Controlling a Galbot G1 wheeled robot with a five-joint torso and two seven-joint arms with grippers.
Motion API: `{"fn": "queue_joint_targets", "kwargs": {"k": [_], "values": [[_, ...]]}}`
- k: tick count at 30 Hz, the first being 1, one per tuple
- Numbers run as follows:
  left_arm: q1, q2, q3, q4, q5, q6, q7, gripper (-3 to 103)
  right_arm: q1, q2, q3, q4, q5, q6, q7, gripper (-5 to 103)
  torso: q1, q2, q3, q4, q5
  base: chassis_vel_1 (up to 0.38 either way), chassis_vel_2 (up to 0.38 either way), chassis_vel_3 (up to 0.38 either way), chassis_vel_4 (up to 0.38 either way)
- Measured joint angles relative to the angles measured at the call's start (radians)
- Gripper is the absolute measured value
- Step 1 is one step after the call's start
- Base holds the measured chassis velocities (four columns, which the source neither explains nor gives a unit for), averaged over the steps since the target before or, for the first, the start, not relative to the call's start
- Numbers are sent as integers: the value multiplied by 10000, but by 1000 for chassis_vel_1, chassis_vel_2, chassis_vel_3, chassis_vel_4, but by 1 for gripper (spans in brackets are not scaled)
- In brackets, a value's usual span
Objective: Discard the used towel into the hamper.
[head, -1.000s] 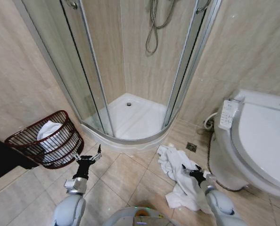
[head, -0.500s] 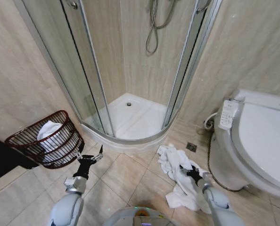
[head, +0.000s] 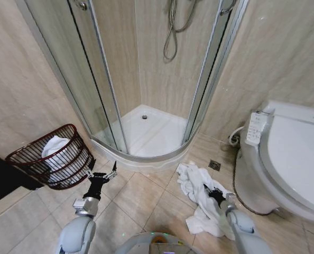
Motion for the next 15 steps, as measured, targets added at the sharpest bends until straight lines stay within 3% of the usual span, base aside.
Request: {"fn": "queue_joint_targets", "kwargs": {"k": [2,3,6,15], "values": [[-10,-2,4,25,4,-39,0,100,8,26,-1,1,-30,75,58,19,0,0,0,0,0,0,0,0,0],[-27,-3,5,45,4,-69,0,100,28,49,2,1,-84,179,130,9,0,0,0,0,1,0,0,0,0],[-55,-6,5,91,-11,-150,-17,100,64,128,106,107,-236,459,286,2,0,0,0,0,1,0,0,0,0],[-145,-74,84,385,-16,-376,-28,100,-423,257,337,1893,-479,1191,1352,2,0,0,0,0,-1,0,0,0,0]]}}
